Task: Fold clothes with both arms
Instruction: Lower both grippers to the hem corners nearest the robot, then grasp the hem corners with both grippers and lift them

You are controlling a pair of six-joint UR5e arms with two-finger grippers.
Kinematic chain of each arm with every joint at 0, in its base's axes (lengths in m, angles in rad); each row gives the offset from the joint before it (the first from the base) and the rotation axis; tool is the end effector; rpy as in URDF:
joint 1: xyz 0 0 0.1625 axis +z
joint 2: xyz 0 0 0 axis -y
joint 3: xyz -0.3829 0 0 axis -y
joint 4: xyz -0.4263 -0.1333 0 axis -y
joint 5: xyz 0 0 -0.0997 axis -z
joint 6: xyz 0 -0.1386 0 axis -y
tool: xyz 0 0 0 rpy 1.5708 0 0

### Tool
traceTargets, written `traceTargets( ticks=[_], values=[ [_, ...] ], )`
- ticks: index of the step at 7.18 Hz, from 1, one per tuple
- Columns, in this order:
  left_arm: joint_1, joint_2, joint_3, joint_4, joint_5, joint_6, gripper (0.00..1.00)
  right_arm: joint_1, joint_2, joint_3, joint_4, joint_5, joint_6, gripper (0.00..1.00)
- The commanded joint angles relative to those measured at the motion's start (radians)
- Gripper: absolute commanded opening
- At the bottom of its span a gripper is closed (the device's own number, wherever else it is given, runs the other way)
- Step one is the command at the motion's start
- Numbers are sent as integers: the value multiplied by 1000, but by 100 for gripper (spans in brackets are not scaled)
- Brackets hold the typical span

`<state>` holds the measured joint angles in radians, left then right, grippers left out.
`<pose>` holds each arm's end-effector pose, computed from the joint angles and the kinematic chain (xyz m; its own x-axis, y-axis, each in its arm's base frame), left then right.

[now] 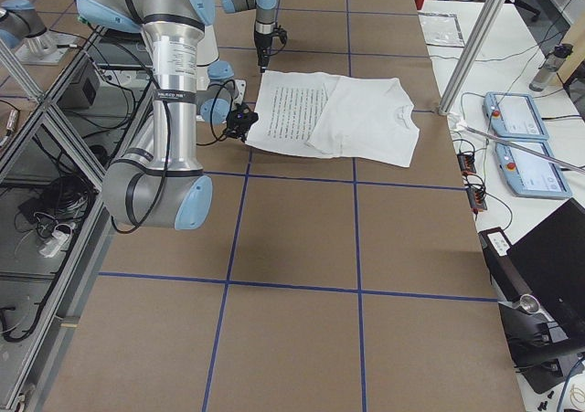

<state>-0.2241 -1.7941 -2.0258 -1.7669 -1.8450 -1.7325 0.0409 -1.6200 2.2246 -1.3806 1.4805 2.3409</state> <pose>0.5472 -0.2229 0.2775 0.6154 -0.2992 -0.7292 0.1119 0.9489 -0.2949 -0.4939 -0.1661 0.3281 0.4293 0.7115 0.5563 -0.5626 0.6925 -0.4516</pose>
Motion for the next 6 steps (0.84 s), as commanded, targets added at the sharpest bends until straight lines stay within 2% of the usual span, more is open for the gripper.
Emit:
traceTargets(
  ticks=[1, 3, 5, 6],
  values=[
    [8, -2, 22, 1, 27, 5, 64, 0, 0, 0, 0, 0, 0, 0],
    [8, -1, 35, 0, 29, 7, 60, 0, 0, 3, 0, 0, 0, 0],
    [8, -1, 36, 1, 29, 7, 37, 0, 2, 4, 0, 0, 0, 0],
    [8, -2, 35, 1, 29, 7, 16, 0, 2, 4, 0, 0, 0, 0]
  ],
)
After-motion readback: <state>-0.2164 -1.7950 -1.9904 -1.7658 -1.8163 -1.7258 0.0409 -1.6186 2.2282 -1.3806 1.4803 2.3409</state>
